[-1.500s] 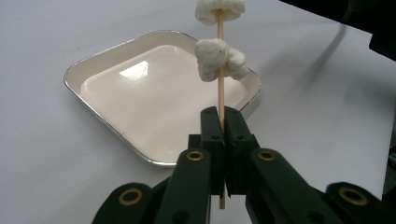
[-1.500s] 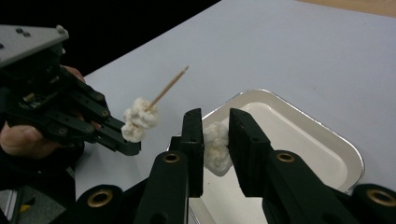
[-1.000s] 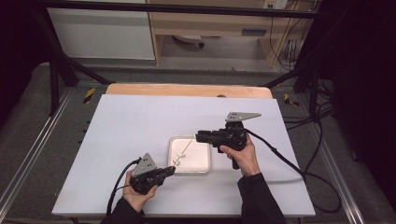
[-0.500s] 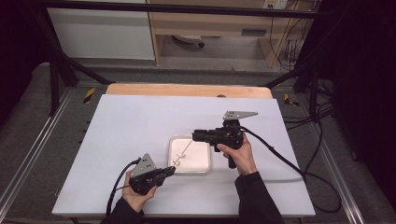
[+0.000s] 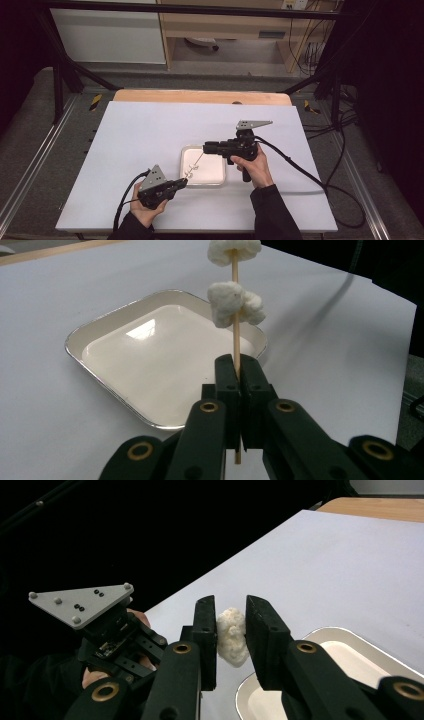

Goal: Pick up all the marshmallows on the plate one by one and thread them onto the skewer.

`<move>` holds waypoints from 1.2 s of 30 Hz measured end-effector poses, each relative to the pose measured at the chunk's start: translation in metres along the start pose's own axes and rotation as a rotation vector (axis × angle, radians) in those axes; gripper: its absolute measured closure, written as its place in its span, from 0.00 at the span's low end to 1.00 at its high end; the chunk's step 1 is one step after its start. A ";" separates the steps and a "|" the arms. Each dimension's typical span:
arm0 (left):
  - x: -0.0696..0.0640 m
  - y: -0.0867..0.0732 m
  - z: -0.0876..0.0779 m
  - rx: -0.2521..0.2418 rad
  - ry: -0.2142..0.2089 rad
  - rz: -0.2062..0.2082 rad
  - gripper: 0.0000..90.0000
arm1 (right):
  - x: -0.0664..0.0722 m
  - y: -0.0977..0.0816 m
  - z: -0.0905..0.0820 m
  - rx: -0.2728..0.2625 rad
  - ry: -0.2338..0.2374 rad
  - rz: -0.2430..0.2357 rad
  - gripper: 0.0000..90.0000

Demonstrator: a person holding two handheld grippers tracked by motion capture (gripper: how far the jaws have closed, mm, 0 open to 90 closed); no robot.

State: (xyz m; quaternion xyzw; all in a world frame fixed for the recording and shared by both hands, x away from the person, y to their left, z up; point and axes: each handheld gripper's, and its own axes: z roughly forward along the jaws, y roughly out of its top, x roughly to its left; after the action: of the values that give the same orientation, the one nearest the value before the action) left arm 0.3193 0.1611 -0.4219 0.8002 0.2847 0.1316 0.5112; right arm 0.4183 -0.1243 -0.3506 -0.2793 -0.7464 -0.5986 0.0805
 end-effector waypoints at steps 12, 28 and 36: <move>-0.001 -0.002 0.005 0.043 0.001 0.040 0.98 | -0.001 -0.009 0.005 0.023 0.032 0.032 0.88; -0.003 -0.004 0.009 0.074 -0.004 0.028 0.98 | 0.000 -0.026 0.013 0.026 0.015 0.035 0.89; -0.004 -0.003 0.010 0.071 -0.012 0.014 0.98 | -0.001 -0.032 0.012 0.013 0.016 0.039 0.89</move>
State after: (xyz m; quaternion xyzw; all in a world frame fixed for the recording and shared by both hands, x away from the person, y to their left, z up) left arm 0.3200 0.1524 -0.4289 0.8205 0.2803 0.1203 0.4834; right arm 0.4059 -0.1171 -0.3815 -0.2884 -0.7439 -0.5945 0.0999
